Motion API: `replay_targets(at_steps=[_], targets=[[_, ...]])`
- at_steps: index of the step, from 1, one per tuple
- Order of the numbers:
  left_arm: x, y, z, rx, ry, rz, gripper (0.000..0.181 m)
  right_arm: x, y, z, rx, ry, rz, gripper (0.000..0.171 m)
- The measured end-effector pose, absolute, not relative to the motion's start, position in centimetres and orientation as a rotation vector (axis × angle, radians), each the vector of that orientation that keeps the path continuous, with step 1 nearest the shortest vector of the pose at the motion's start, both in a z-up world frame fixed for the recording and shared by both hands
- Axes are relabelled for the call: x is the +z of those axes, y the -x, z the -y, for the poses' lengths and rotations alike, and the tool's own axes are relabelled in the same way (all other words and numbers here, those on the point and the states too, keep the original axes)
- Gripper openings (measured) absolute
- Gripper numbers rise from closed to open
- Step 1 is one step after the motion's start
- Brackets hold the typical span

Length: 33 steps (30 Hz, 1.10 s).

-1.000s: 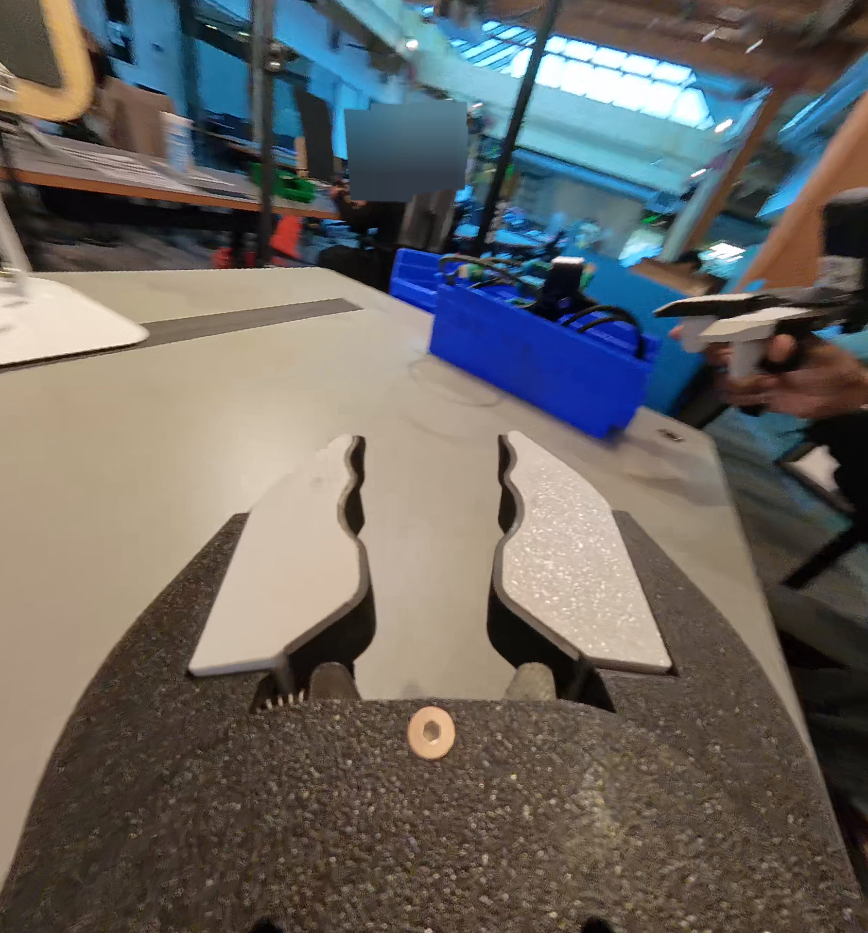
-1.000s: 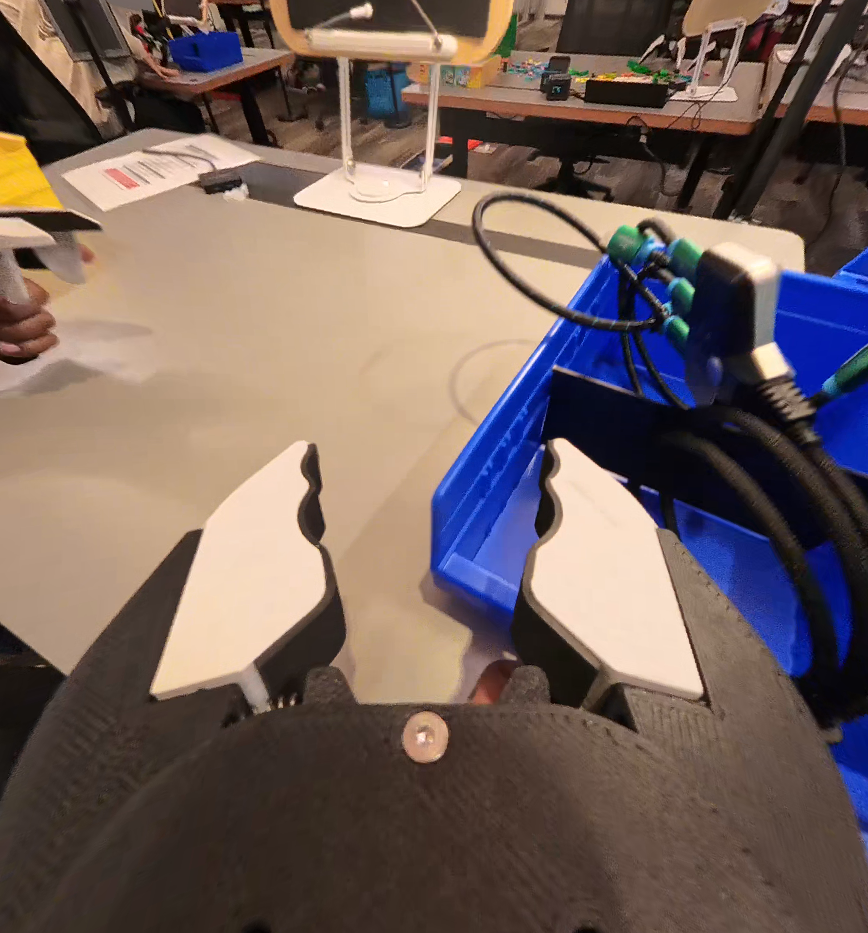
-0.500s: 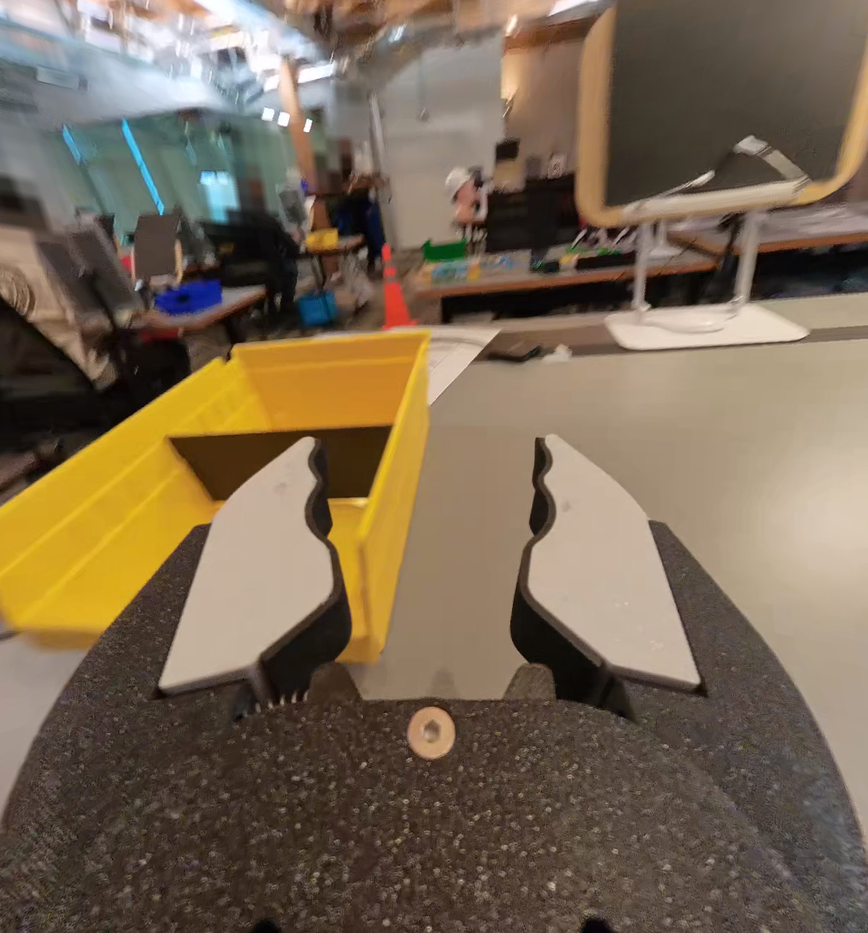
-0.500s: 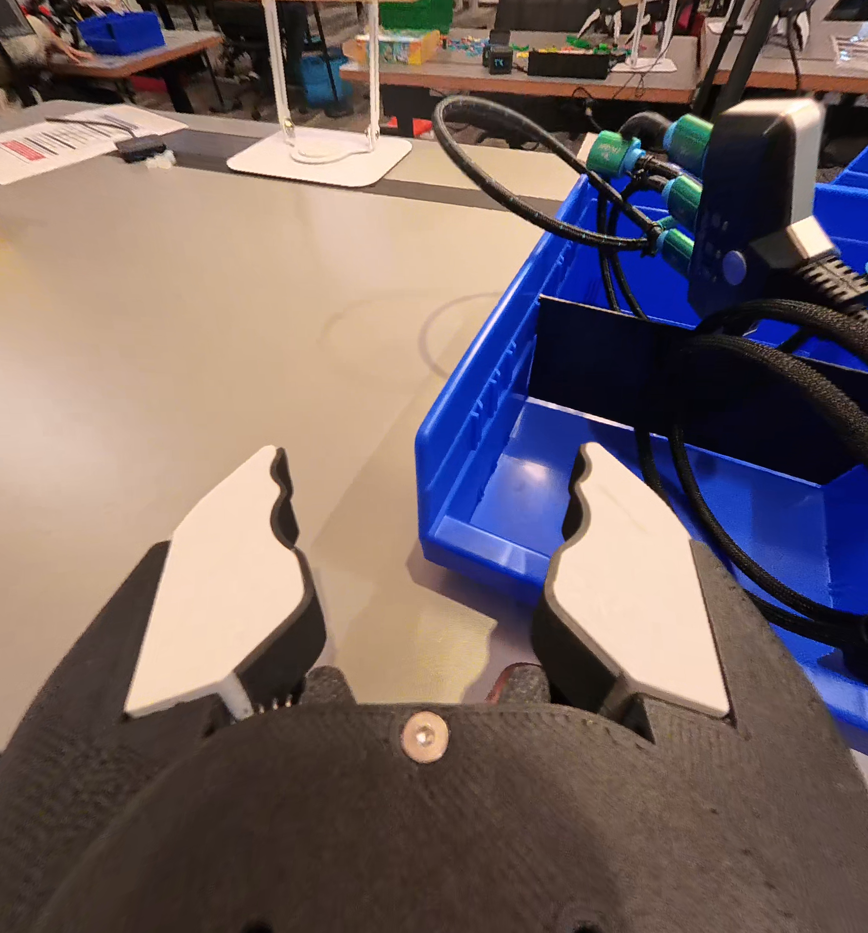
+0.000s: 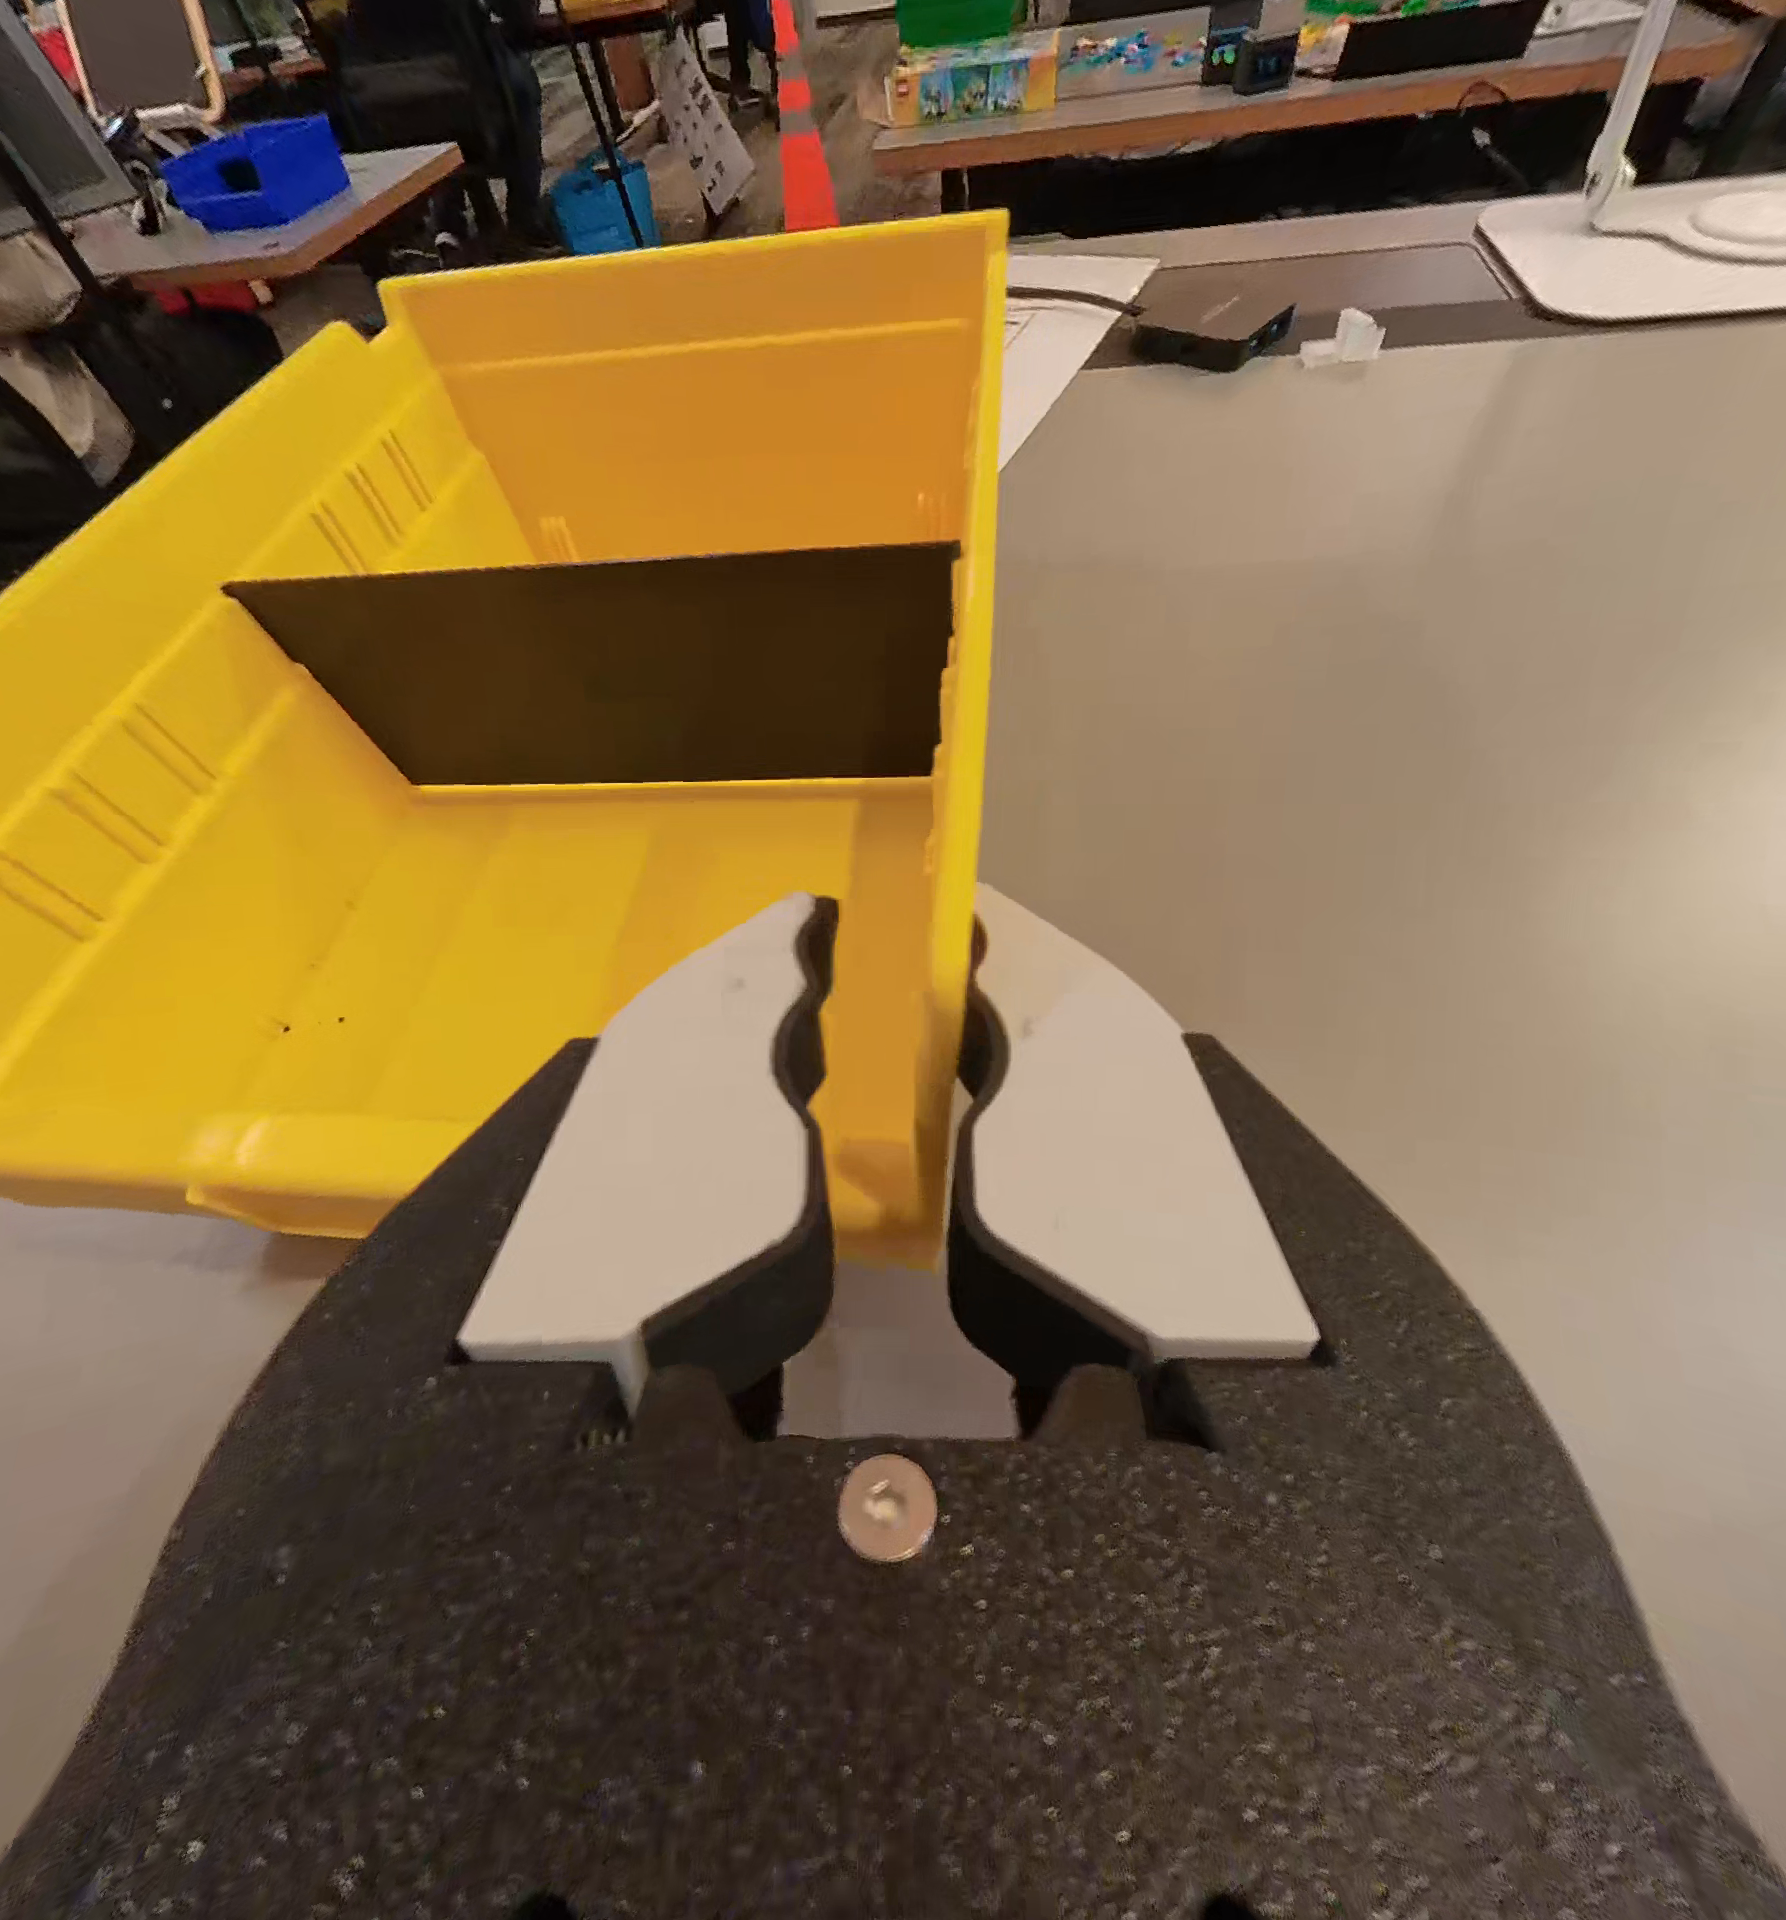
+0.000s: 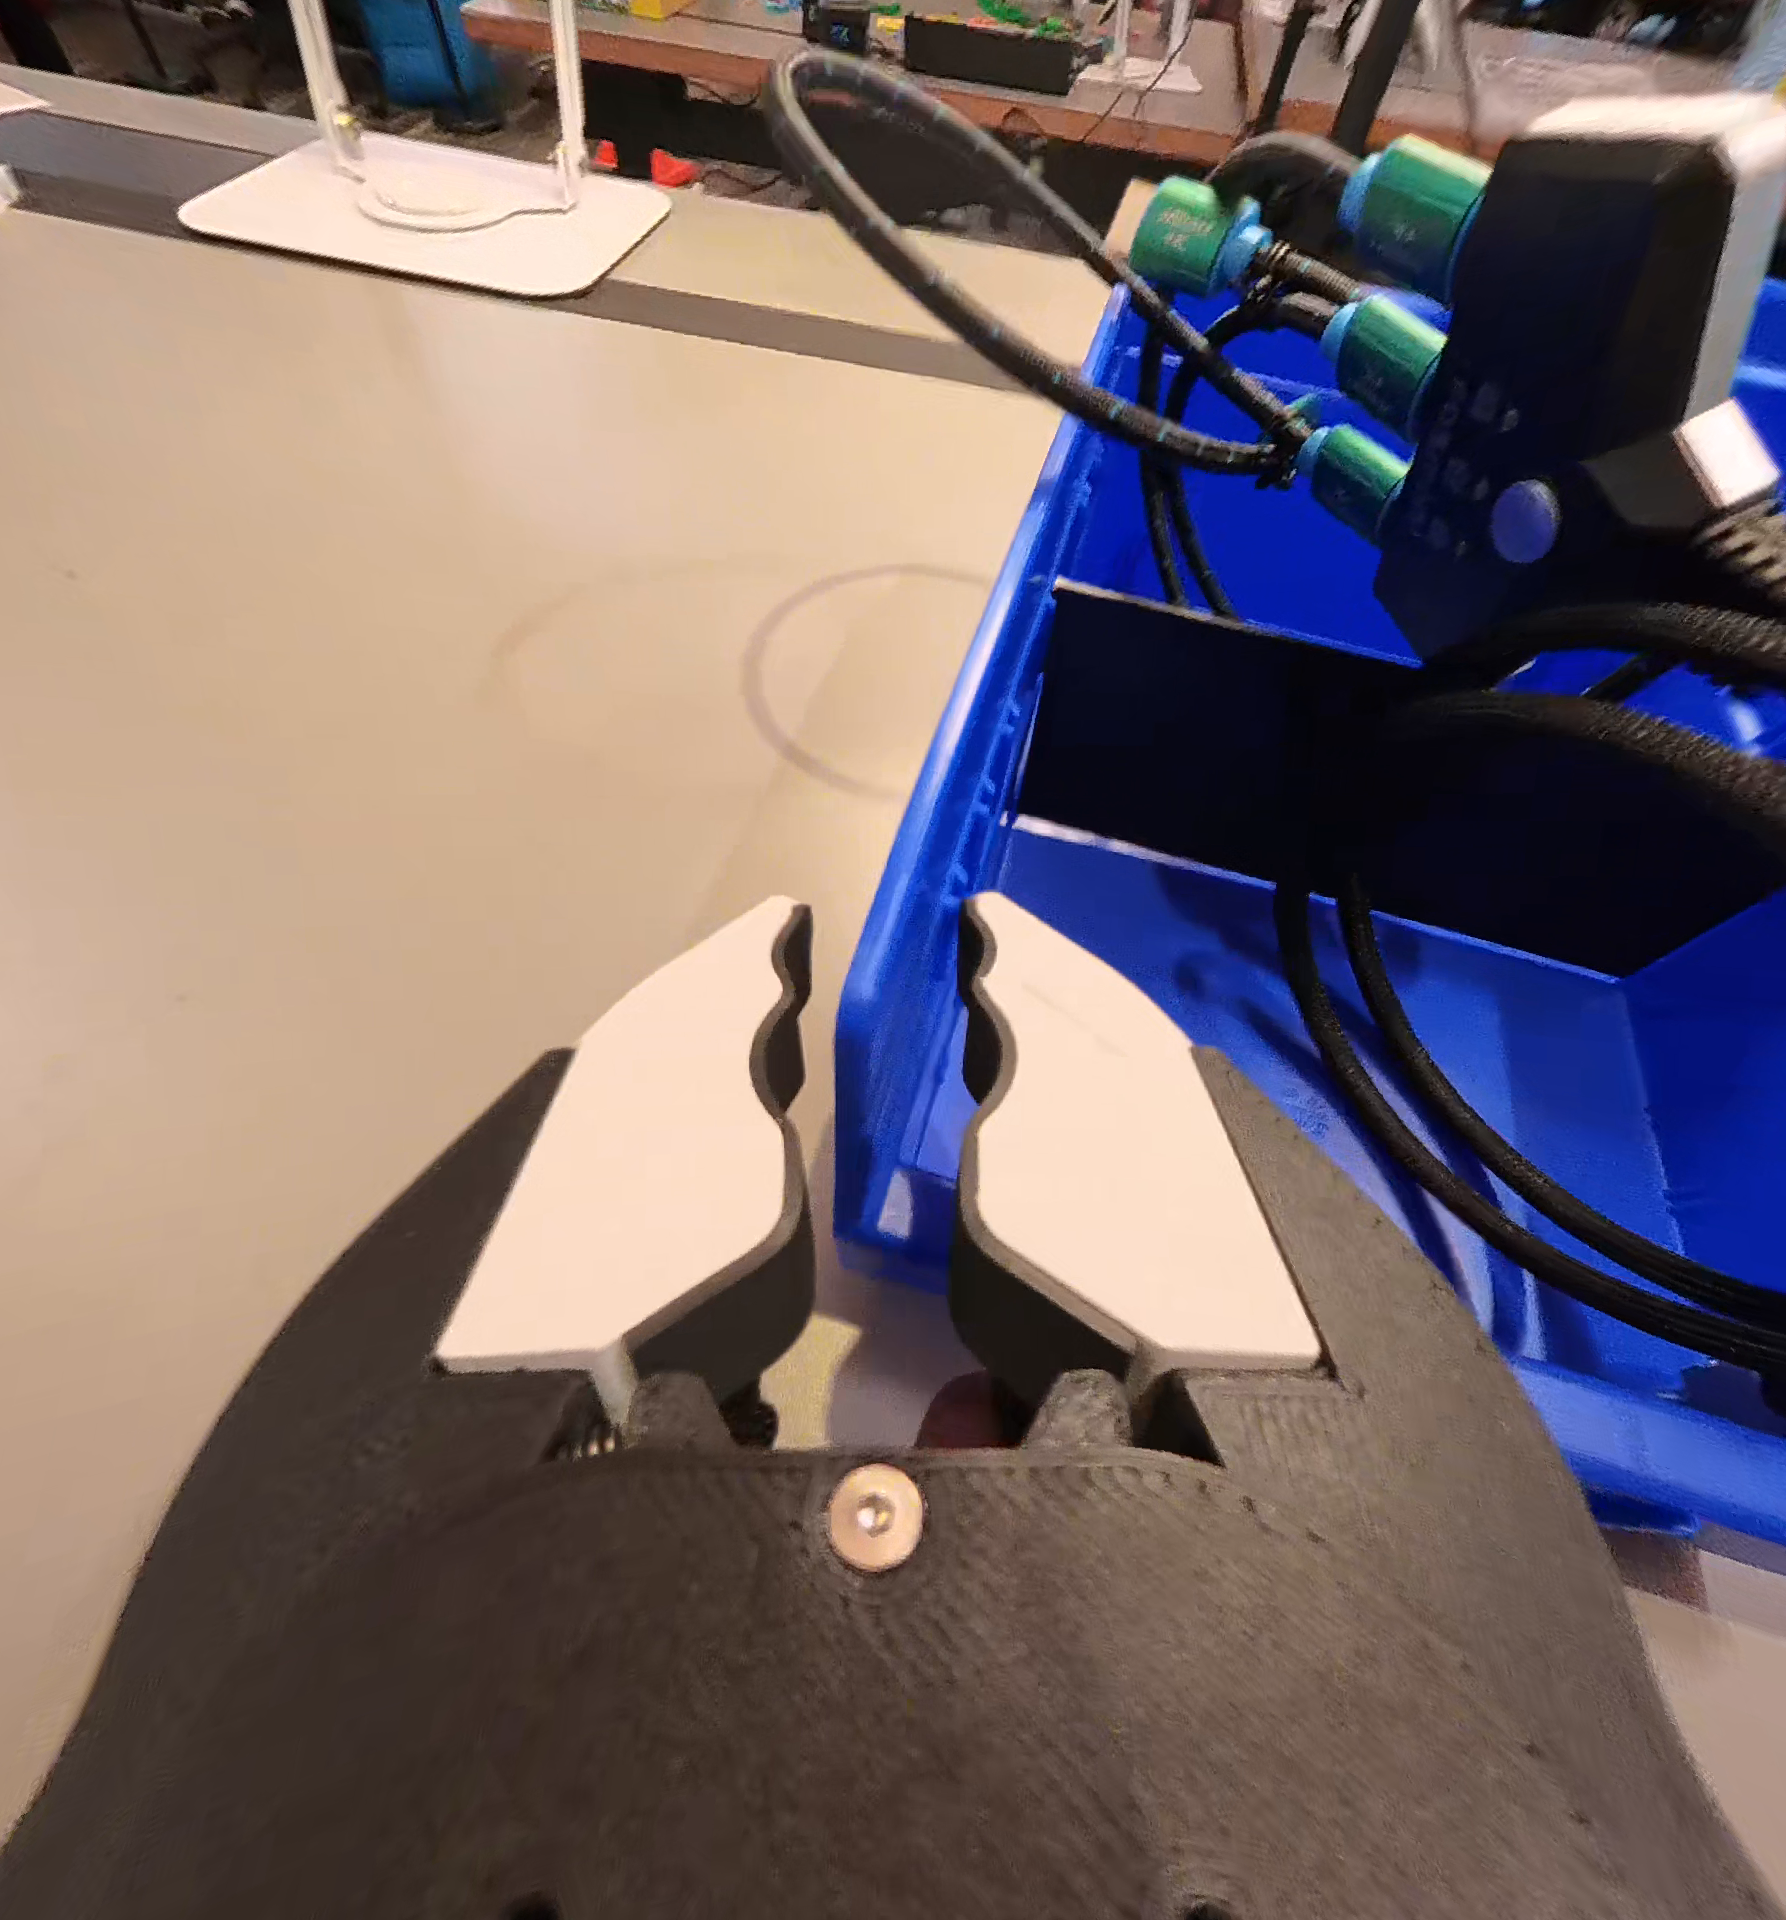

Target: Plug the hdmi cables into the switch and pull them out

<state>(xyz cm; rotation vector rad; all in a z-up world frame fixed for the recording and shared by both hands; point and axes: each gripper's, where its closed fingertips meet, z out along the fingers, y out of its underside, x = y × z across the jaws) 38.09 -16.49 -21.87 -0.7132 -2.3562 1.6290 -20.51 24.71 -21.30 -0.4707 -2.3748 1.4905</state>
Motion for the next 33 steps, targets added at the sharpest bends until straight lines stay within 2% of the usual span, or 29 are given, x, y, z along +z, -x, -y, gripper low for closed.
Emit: replay_targets(at_steps=[2,3,14,20,33], targets=[[-22.0,-37.5,16.3,1.624,0.776,2.34,0.004,-21.4,20.9,-24.6,1.455,0.465,2.336,0.02],[-22.0,-37.5,16.4,1.633,0.784,2.339,0.003,-21.4,21.0,-24.6,1.442,0.462,2.32,0.017],[-22.0,-36.3,14.1,1.581,1.039,2.181,0.003,-21.3,20.5,-24.7,1.41,0.308,2.326,0.014],[-22.0,-34.5,10.3,1.511,1.257,1.979,0.003,-21.3,18.4,-25.1,1.486,0.249,2.363,0.007],[-22.0,-30.5,0.6,1.208,1.638,1.452,0.003,-21.3,12.6,-21.5,1.625,-0.077,2.516,0.007]])
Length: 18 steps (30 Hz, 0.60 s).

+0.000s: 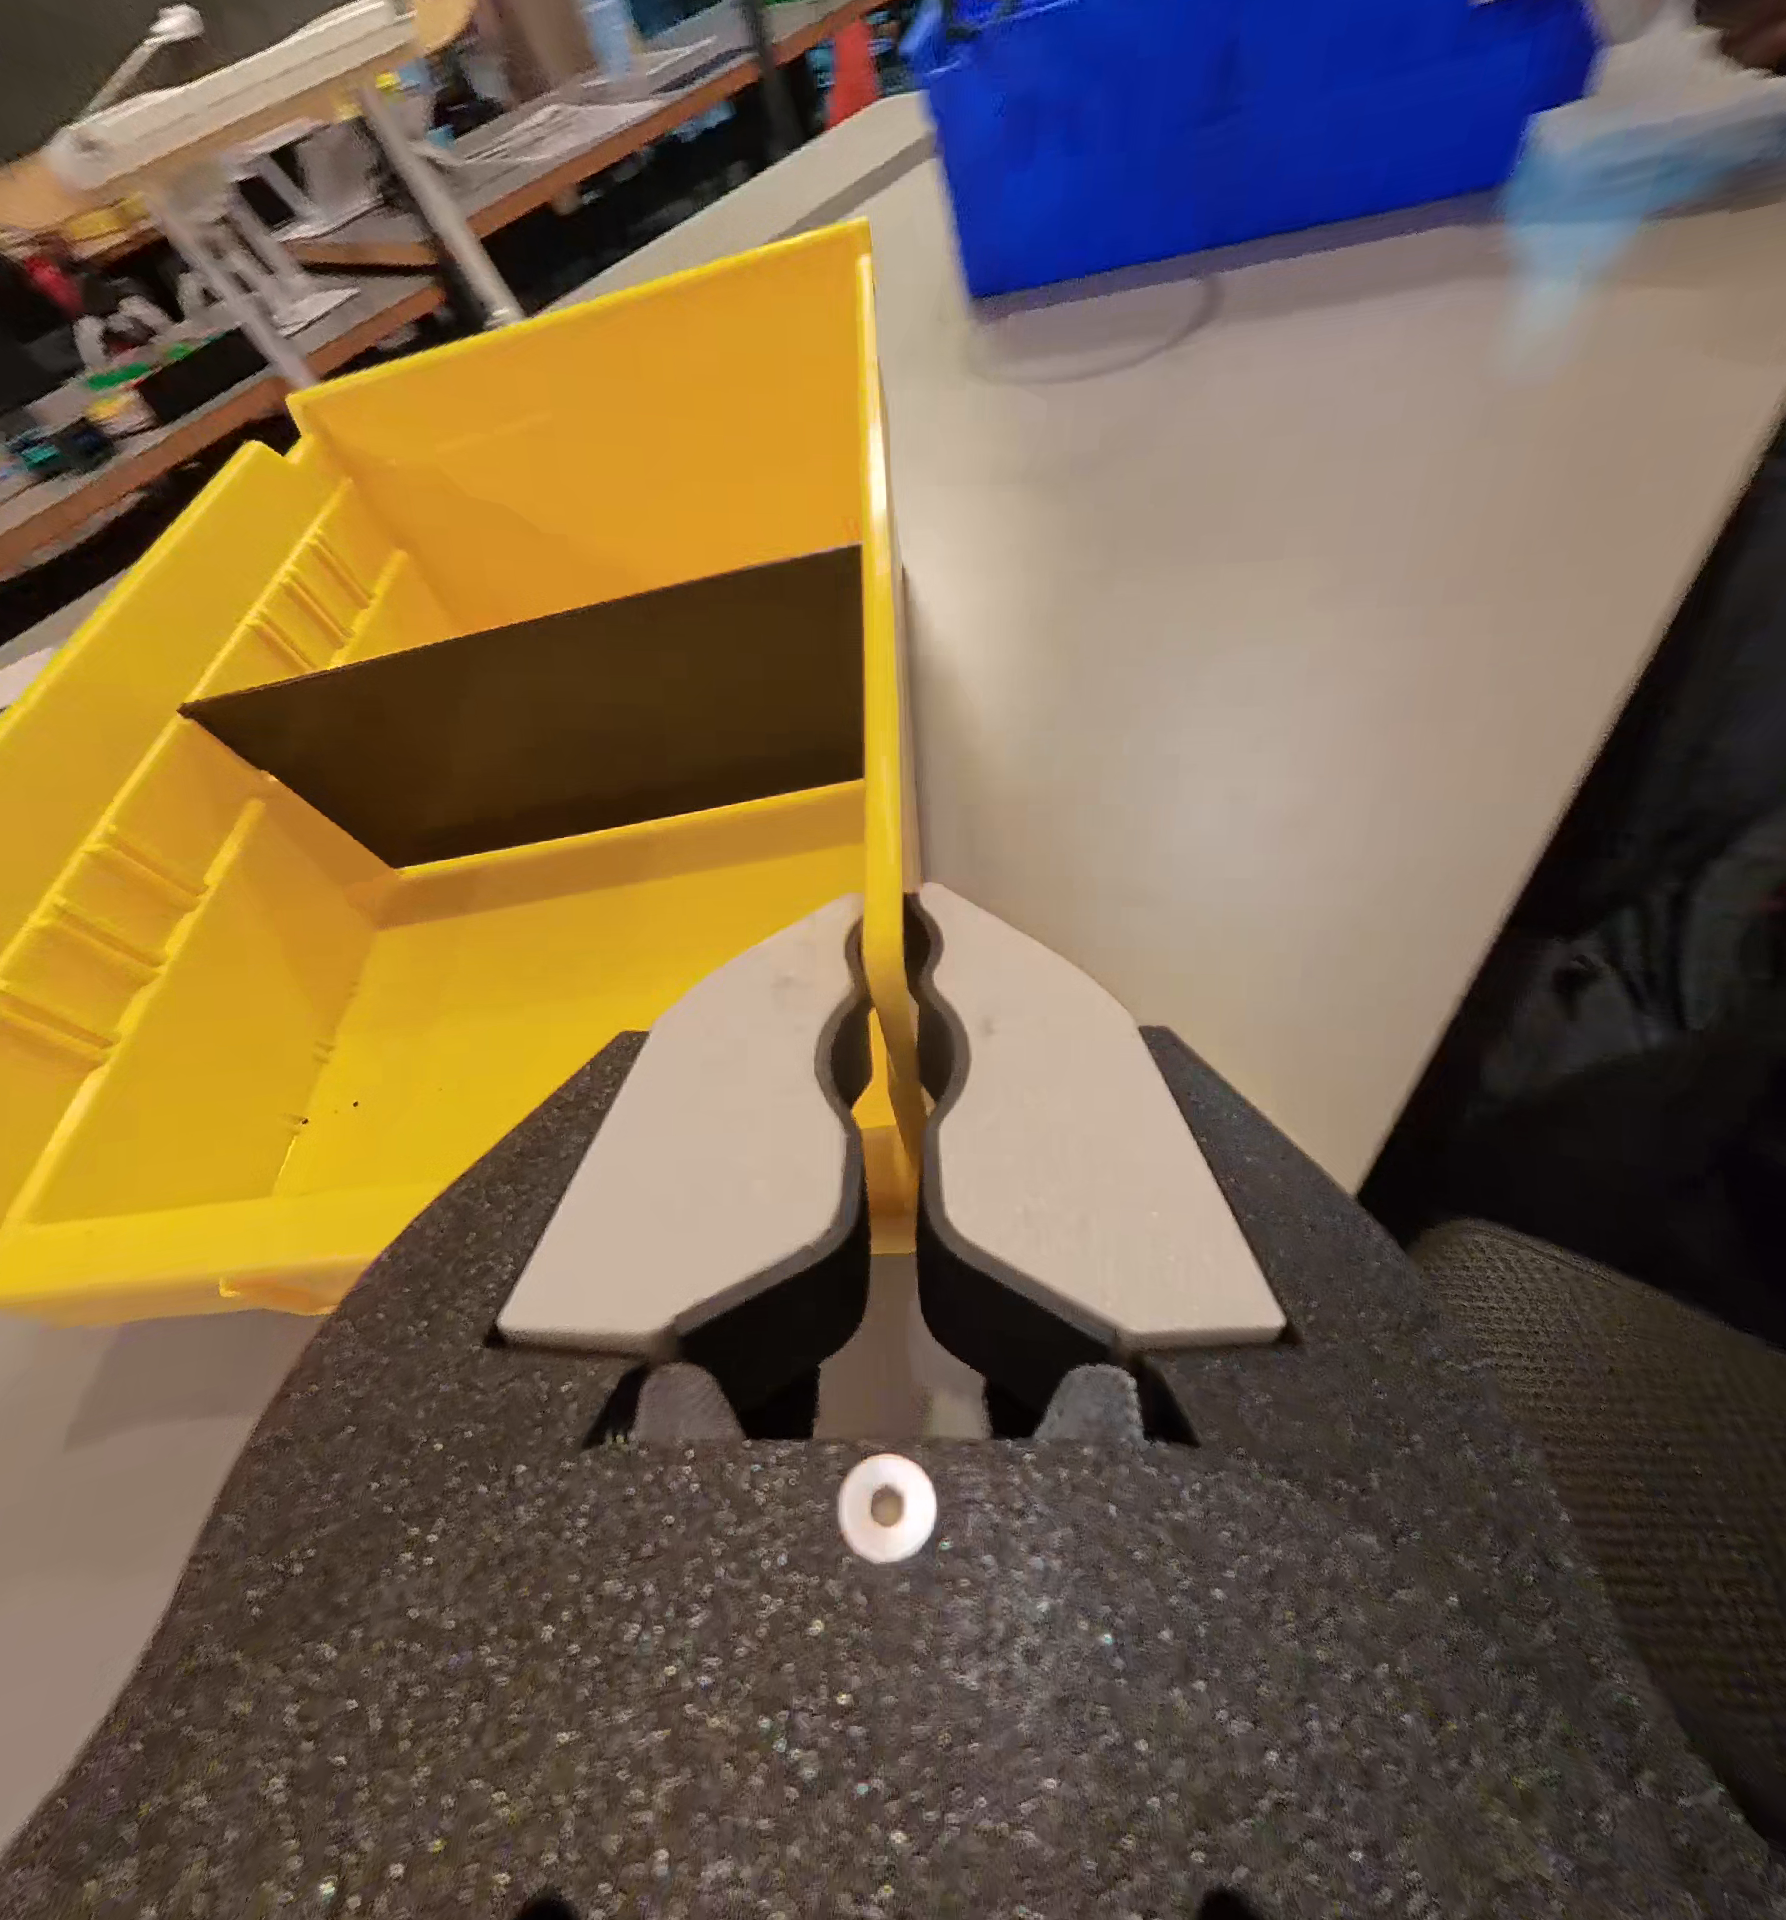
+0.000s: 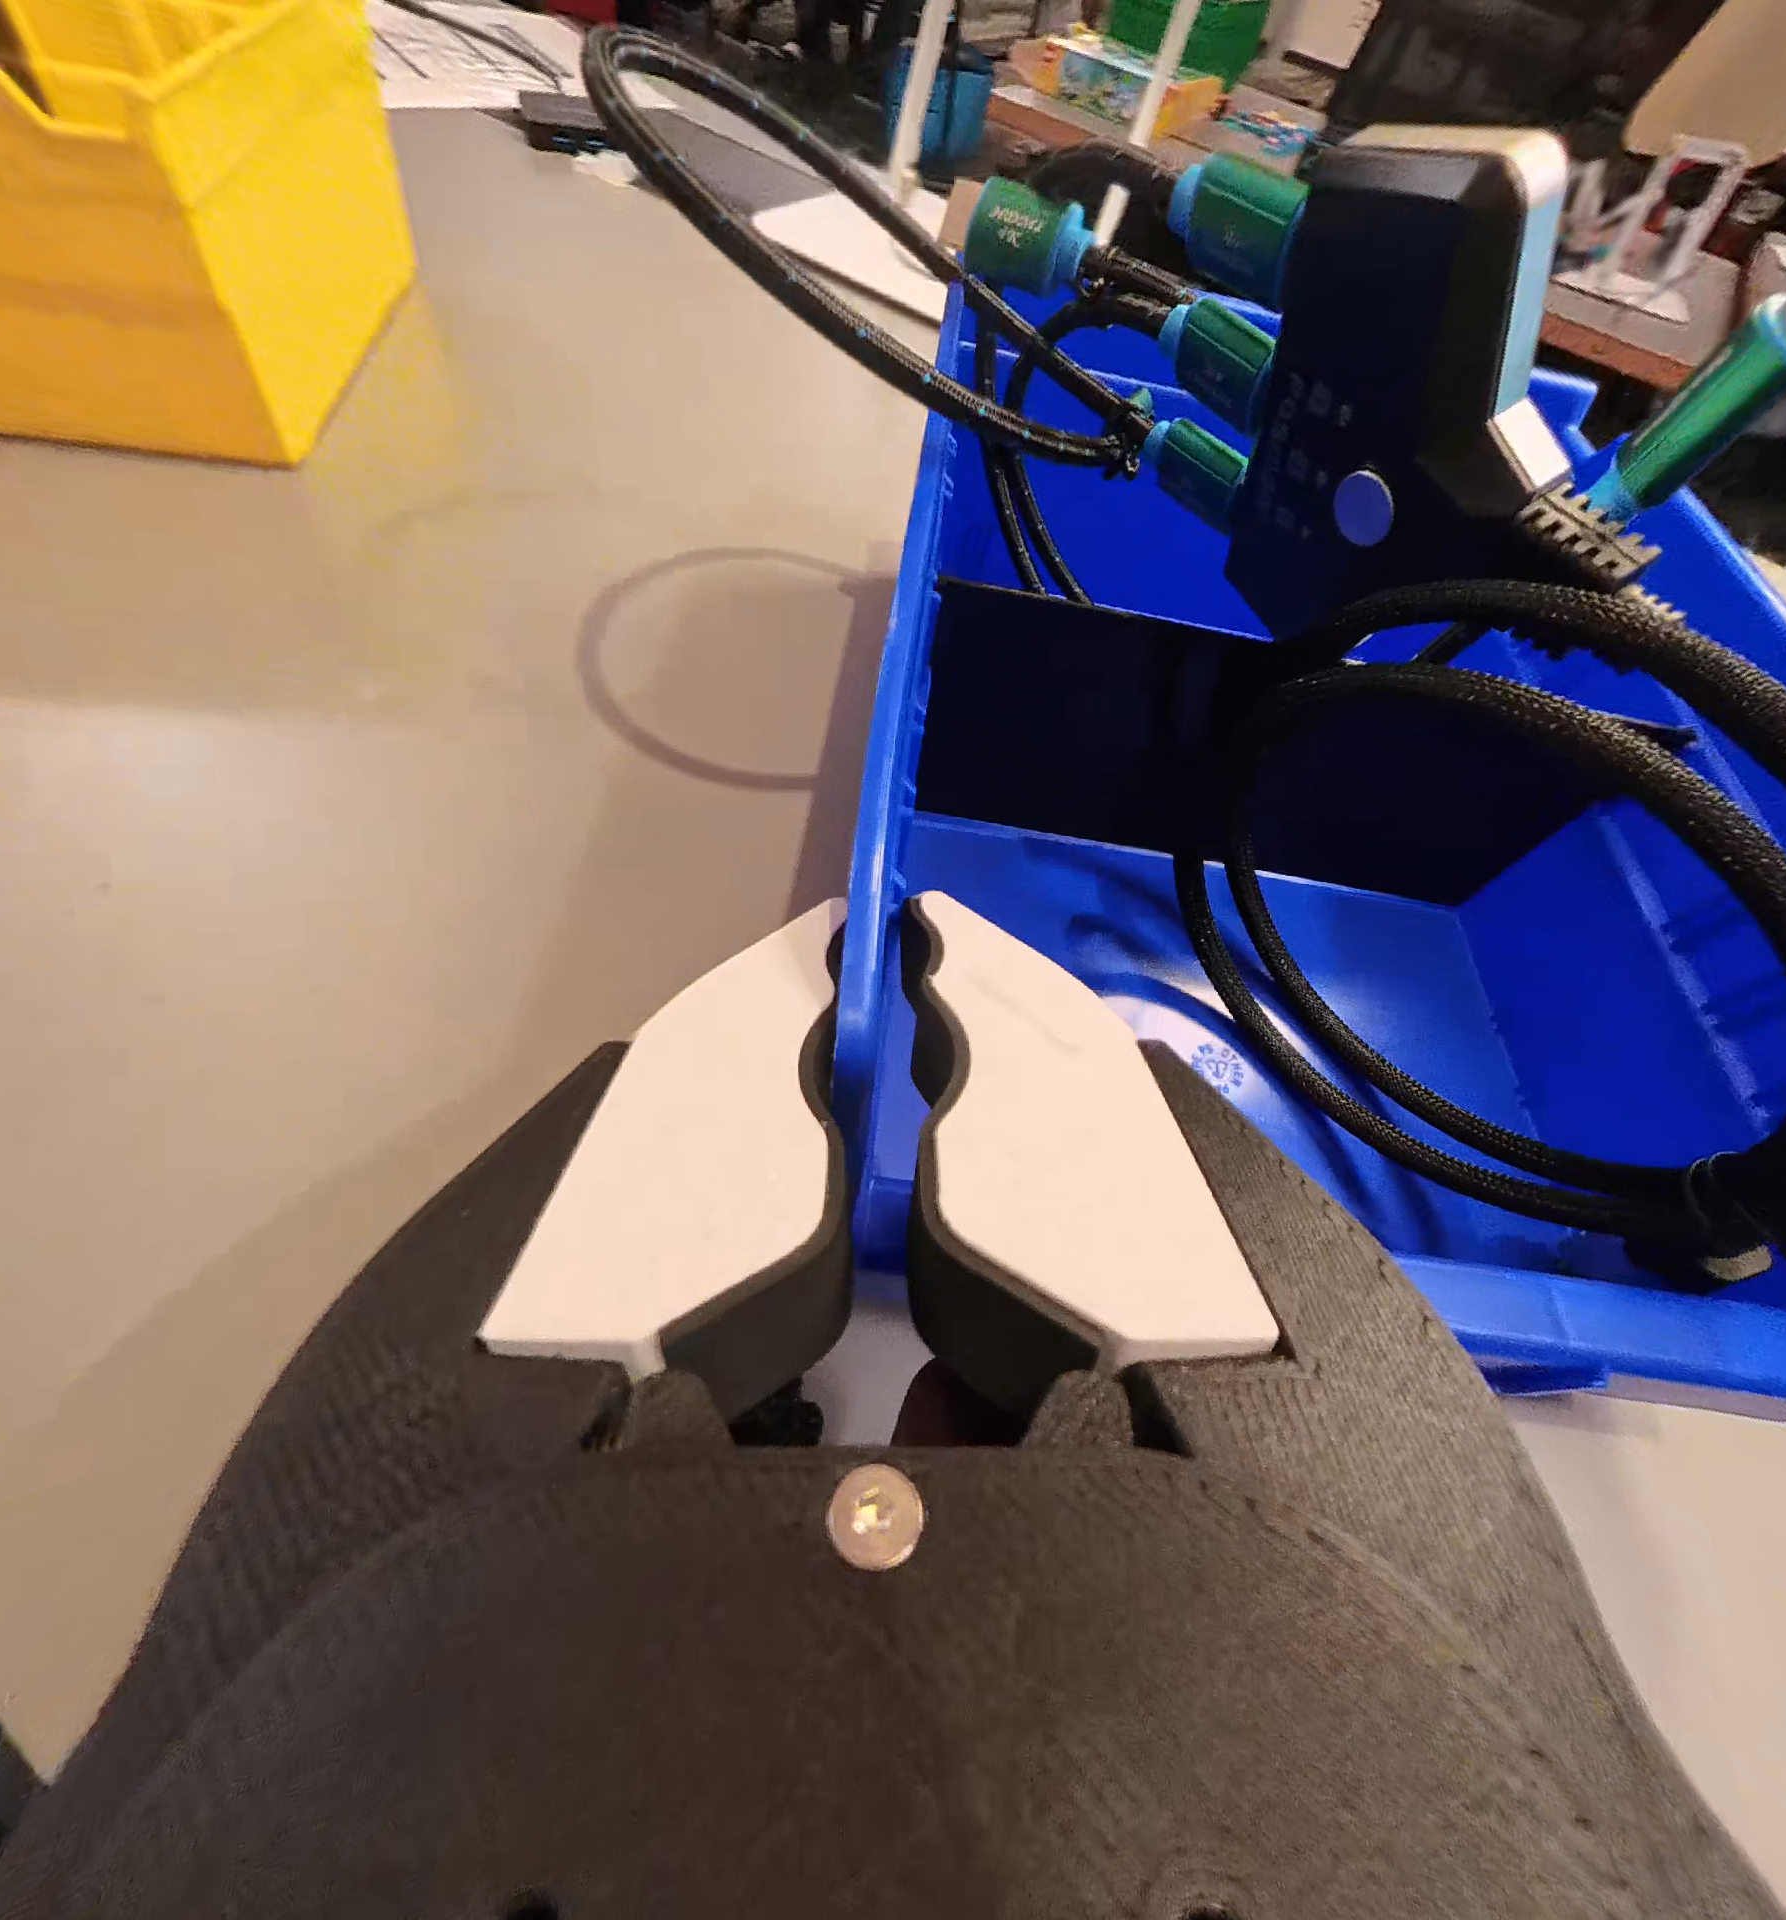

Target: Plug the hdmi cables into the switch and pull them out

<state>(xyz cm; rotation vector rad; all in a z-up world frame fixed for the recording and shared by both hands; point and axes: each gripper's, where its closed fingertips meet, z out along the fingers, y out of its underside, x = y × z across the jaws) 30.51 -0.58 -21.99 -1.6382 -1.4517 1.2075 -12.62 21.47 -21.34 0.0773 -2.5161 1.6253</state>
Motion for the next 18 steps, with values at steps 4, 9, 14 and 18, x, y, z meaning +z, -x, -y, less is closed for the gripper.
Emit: replay_targets(at_steps=[4,9,14,18], targets=[[-22.0,-30.0,-2.1,1.084,1.705,1.292,0.003,-21.4,12.0,-19.5,1.659,-0.201,2.55,0.006],[-22.0,-30.4,-5.1,0.882,1.774,1.128,0.003,-21.4,10.8,-16.9,1.701,-0.381,2.572,0.006],[-22.1,-31.9,-6.9,0.703,1.824,0.983,0.004,-21.4,9.0,-14.4,1.738,-0.554,2.595,0.006],[-22.1,-32.1,-7.9,0.611,1.851,0.891,0.004,-21.4,7.3,-12.6,1.77,-0.709,2.604,0.006]])
